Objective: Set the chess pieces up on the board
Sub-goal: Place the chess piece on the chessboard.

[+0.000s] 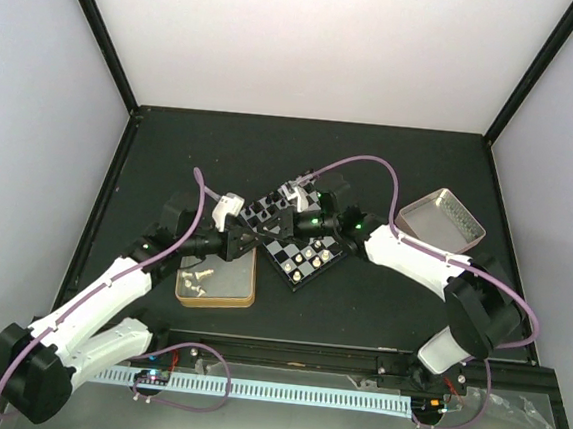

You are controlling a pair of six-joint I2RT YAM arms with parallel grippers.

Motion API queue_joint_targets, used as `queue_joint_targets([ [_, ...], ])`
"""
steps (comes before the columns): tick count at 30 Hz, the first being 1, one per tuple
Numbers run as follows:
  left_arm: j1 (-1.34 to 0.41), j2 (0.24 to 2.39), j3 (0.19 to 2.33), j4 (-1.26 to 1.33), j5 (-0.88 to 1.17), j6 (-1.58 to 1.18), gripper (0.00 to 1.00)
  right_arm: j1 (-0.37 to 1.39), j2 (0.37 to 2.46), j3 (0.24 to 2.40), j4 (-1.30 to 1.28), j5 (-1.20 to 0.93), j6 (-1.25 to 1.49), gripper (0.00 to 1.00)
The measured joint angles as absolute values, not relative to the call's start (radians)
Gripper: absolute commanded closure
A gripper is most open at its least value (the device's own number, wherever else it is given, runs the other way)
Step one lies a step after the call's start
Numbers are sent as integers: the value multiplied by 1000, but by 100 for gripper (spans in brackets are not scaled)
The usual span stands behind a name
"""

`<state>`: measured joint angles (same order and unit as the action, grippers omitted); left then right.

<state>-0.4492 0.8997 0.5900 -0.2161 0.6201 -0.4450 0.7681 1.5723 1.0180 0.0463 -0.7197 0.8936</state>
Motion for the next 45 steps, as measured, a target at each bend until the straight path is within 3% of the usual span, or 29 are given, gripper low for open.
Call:
queue_joint_targets([
  [3, -449, 896, 588, -216, 620, -445, 82, 768, 1573, 1019, 55, -724, 903, 99],
  [7, -449, 896, 588, -214, 619, -450, 49, 769, 1572, 1019, 57, -706, 892, 99],
  [11, -449, 896, 588, -215, 612, -458, 34, 769, 1547, 995, 47, -623, 856, 99],
  [27, -449, 847, 588, -303, 297, -514, 32, 857, 1230, 713, -169, 78, 514, 99],
  [45, -447, 844, 585, -310, 205, -559, 32, 946, 1358, 647, -118, 126, 375, 98],
])
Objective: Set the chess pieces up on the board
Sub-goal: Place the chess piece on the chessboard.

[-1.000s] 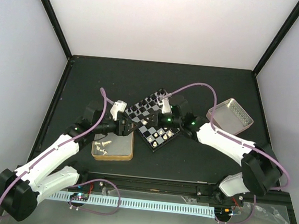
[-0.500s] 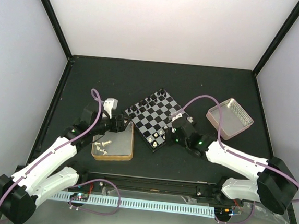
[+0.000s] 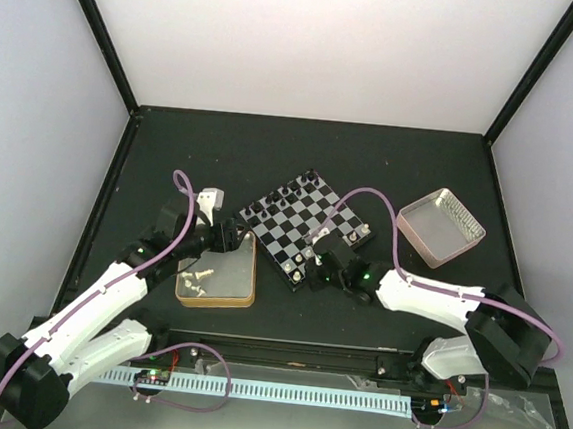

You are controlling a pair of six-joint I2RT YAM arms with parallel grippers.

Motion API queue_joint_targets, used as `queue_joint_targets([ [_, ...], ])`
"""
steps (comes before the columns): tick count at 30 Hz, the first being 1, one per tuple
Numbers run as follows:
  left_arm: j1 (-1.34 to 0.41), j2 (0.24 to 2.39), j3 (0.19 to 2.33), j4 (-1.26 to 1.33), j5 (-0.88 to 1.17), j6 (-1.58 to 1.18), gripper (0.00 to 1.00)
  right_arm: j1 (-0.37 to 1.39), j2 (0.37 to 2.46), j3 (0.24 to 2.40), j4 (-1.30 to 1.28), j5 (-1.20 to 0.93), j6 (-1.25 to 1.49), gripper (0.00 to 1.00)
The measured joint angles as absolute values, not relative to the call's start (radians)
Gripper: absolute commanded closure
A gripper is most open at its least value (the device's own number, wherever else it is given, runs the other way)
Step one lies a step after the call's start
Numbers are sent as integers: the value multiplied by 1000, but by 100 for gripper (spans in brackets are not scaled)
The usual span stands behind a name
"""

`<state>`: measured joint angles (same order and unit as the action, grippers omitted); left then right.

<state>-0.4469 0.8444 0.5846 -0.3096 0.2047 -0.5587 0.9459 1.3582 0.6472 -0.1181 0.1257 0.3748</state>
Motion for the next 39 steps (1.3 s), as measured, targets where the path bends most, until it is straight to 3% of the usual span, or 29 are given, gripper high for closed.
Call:
queue_joint_targets([
  [26, -446, 853, 585, -316, 204, -558, 32, 960, 1500, 662, -33, 132, 367, 91],
  [39, -446, 853, 584, -321, 204, -559, 32, 960, 1510, 671, -30, 160, 364, 76],
])
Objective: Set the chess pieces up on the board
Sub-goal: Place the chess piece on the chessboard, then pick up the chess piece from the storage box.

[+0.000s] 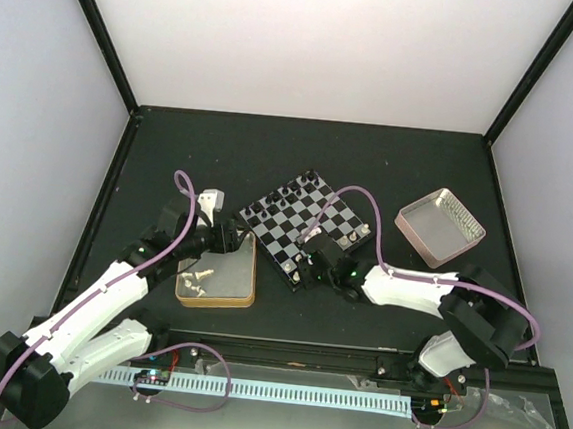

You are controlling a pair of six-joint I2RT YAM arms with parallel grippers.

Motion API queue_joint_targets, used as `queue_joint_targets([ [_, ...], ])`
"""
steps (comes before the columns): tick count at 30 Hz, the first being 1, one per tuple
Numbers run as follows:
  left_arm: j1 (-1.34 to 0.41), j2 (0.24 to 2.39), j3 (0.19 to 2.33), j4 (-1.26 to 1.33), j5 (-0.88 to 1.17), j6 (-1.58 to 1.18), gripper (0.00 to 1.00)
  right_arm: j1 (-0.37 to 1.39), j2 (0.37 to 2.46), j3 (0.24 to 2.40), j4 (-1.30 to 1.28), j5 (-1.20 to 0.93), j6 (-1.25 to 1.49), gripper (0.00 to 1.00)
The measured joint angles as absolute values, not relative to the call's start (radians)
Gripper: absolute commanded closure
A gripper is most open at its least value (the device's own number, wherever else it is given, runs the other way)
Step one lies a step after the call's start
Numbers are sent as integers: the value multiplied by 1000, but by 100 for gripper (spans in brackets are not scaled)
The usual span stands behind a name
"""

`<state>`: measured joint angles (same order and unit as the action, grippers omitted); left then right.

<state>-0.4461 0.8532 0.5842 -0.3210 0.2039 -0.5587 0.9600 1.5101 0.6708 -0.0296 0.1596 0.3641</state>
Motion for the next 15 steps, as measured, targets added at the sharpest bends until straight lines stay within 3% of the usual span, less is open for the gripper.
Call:
queue_joint_targets([
  [15, -446, 850, 602, -516, 159, -607, 30, 960, 1244, 743, -167, 156, 483, 54],
])
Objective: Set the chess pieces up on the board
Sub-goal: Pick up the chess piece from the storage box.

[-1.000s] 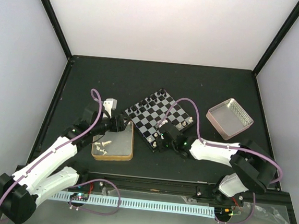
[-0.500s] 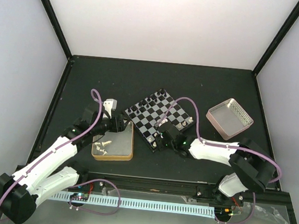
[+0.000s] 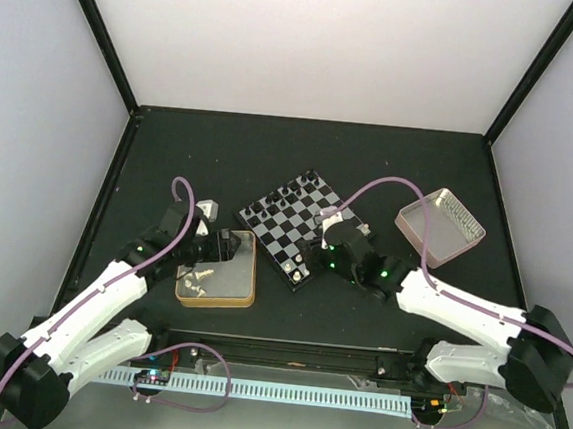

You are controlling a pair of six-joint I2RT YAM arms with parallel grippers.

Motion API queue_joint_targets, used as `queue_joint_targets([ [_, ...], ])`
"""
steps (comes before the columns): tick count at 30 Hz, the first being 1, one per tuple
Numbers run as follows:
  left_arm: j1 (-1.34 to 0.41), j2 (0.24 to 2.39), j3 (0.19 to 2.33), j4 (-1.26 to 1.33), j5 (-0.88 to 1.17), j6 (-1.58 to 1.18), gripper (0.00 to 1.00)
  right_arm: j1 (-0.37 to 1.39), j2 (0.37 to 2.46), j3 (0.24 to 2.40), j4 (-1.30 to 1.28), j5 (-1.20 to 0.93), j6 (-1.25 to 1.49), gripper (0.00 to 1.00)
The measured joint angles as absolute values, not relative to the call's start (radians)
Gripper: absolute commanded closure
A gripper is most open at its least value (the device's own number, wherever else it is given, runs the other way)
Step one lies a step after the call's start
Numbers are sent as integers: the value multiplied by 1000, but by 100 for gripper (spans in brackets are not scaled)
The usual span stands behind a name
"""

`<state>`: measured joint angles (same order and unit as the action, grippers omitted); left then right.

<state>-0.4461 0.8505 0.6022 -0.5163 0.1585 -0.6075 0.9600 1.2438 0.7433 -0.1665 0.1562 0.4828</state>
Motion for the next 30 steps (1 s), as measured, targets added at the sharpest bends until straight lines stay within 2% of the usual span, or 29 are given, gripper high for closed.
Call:
queue_joint_targets([
  [5, -446, 865, 617, -633, 136, -646, 31, 960, 1120, 763, -265, 156, 556, 50],
  [10, -446, 948, 636, -734, 114, -665, 35, 957, 1081, 772, -360, 157, 586, 50],
  [24, -446, 1209, 715, -947, -15, -672, 44, 889, 1205, 759, -348, 157, 454, 51],
  [30, -446, 1330, 775, -1006, -44, -660, 56, 875, 1283, 759, -310, 156, 438, 51],
])
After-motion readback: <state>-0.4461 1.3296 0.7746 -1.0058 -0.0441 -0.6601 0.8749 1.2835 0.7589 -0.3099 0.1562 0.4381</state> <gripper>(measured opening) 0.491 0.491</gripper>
